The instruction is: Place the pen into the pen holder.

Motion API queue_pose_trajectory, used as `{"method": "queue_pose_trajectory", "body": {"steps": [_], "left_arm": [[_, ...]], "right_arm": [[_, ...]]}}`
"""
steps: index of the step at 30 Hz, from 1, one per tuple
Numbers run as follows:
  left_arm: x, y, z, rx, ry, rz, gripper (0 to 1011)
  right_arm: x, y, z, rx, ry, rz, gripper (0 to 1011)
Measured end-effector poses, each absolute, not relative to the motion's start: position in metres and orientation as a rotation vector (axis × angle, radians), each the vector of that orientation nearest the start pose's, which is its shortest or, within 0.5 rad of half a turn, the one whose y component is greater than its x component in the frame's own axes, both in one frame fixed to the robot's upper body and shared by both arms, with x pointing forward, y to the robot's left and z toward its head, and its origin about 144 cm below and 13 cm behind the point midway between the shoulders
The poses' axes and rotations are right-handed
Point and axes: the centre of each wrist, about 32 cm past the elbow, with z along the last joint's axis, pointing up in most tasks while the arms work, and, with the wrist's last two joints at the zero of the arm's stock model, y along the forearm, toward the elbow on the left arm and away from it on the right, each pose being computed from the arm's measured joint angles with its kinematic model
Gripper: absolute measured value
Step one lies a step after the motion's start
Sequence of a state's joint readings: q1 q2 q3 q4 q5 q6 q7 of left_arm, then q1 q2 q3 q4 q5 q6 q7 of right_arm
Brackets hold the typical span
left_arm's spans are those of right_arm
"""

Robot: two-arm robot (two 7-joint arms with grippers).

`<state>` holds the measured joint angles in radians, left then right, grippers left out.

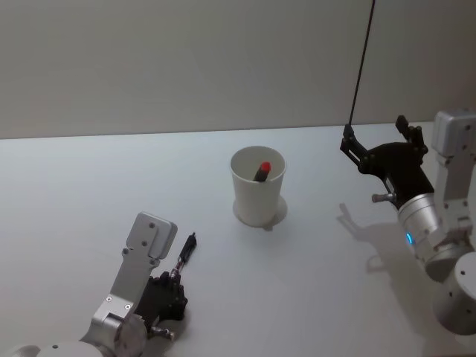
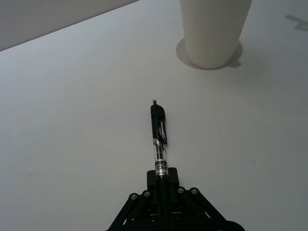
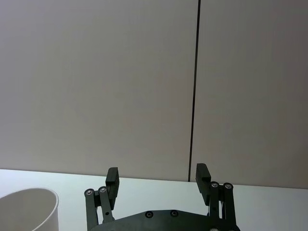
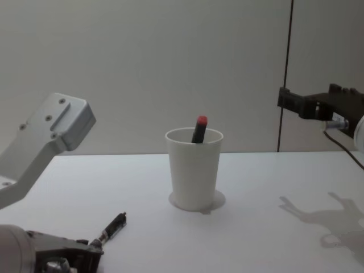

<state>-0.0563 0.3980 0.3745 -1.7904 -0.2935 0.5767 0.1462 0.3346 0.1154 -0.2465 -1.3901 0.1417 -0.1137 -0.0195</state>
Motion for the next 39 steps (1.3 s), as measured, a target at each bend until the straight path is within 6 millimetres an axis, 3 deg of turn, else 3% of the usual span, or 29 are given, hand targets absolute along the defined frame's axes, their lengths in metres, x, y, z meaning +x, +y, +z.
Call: {"method": "queue_pose_trajectory", "body": {"steps": [12, 39], "left_arm": [[0.444, 0.211, 1.196, 0.403, 0.155, 1.300, 142], [0.449, 0.233, 1.207, -0.021, -0.029, 1.349, 142]], "right_arm": [[0.545, -0.190, 1.202, 0.167, -0.195, -1.362, 1001], [0.545, -0.190, 1.202, 0.167, -0.195, -1.362, 1001]]}}
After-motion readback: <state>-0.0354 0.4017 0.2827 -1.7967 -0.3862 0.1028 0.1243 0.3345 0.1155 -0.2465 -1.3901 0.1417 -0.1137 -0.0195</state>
